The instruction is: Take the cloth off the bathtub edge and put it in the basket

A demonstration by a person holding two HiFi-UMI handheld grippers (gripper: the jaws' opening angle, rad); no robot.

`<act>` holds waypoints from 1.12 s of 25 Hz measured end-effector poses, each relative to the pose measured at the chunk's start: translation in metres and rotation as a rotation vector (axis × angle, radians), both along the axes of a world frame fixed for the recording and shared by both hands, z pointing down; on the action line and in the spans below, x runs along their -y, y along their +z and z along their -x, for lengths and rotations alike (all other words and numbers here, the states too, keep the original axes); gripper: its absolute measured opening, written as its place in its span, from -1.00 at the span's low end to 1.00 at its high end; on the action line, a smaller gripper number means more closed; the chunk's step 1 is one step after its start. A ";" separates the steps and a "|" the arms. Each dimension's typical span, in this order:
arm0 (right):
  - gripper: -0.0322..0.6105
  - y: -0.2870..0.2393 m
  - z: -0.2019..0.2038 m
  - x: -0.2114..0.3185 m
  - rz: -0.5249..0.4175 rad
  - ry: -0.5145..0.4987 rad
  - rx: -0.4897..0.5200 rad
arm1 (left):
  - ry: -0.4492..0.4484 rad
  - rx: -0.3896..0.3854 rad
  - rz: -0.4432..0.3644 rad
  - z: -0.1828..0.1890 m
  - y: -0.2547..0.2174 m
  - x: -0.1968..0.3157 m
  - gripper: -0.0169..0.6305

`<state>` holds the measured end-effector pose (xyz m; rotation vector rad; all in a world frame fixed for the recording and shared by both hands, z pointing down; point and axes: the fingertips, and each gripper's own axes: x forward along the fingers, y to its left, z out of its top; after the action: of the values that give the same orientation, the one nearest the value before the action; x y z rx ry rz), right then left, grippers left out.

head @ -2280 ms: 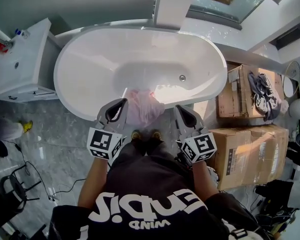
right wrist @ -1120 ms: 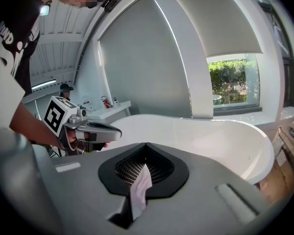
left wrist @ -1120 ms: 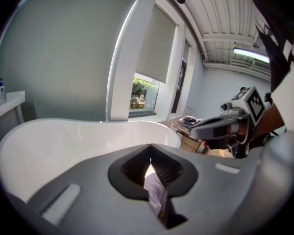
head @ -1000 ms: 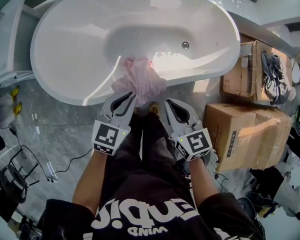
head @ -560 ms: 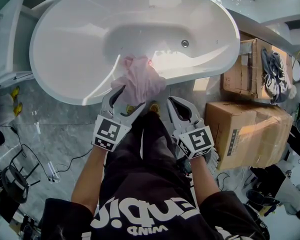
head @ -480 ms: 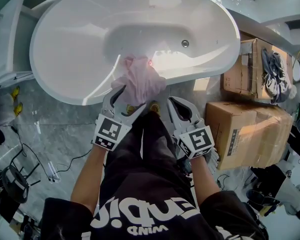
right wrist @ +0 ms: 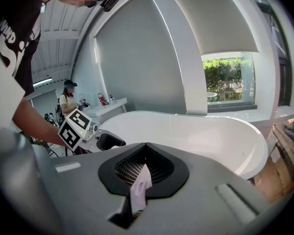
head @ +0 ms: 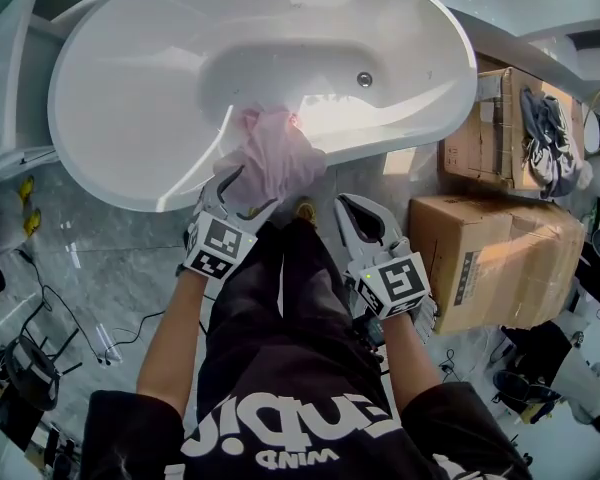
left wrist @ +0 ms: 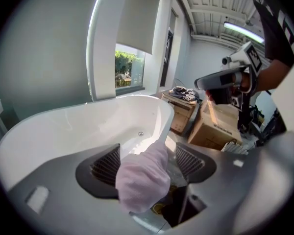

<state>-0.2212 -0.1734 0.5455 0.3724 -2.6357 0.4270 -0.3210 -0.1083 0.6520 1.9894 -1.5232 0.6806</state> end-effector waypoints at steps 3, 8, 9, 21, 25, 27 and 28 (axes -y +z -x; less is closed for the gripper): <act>-0.87 0.002 -0.001 -0.001 0.002 0.000 -0.007 | 0.034 0.038 0.037 -0.001 0.022 0.000 0.09; -0.87 0.006 -0.003 -0.003 0.009 -0.002 -0.017 | 0.098 0.071 0.132 -0.004 0.066 -0.003 0.09; -0.87 0.008 -0.004 -0.004 0.012 0.000 -0.019 | 0.109 0.075 0.147 -0.005 0.075 -0.002 0.09; -0.87 0.019 -0.017 -0.007 0.029 0.018 -0.046 | 0.248 0.139 0.285 -0.011 0.150 0.002 0.09; -0.87 0.023 -0.018 -0.009 0.040 0.024 -0.055 | 0.245 0.114 0.299 -0.011 0.158 0.007 0.09; -0.87 0.027 -0.019 -0.010 0.048 0.028 -0.056 | 0.253 0.109 0.306 -0.010 0.160 0.008 0.09; -0.87 0.029 -0.019 -0.011 0.052 0.028 -0.057 | 0.256 0.106 0.310 -0.010 0.161 0.009 0.09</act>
<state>-0.2022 -0.1625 0.5745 0.3993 -2.5617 0.4853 -0.3109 -0.1173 0.8128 1.9480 -1.1444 1.0722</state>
